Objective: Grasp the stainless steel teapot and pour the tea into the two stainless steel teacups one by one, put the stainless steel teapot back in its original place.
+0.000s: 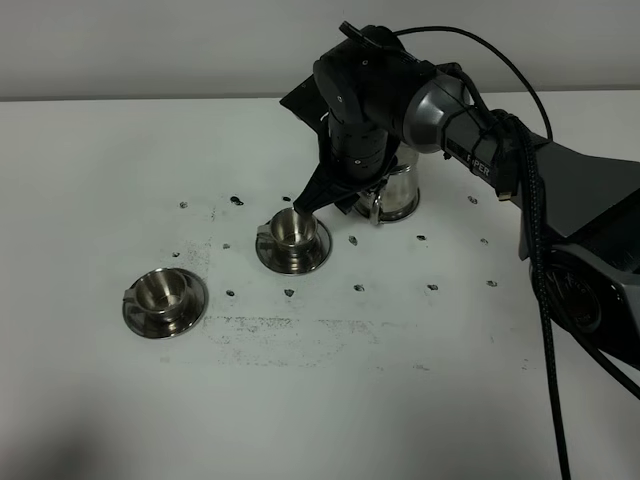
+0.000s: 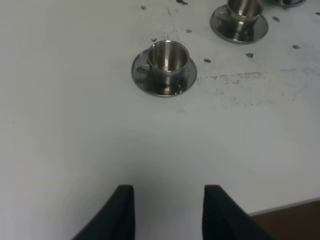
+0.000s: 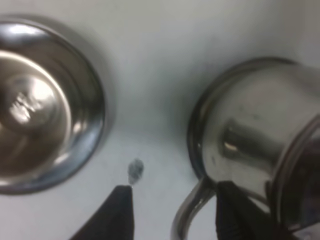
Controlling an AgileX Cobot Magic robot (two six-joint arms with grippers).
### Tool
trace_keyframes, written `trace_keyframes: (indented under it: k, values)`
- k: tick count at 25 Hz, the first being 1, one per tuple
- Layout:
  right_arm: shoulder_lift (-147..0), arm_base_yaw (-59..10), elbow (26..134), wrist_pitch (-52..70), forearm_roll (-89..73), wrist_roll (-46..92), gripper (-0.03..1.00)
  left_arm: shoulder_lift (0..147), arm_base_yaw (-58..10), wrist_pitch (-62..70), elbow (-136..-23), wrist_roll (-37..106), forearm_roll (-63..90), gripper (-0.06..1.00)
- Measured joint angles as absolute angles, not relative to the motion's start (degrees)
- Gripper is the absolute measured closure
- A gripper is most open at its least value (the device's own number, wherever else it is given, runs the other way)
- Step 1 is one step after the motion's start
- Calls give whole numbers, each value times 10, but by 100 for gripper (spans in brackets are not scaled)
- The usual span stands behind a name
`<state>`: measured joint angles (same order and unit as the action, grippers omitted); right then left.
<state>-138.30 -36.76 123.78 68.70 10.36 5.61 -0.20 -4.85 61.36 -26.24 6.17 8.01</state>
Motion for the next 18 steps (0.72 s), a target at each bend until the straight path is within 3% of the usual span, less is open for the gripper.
trace_keyframes:
  k: [10,18]
  values:
    - [-1338,-383,1221,648,61,56,60,-2,-49,614,-262,62,80,62]
    - [-1171,-406,967,408,21,35,60,-2,-49,614,-262,62,80,62]
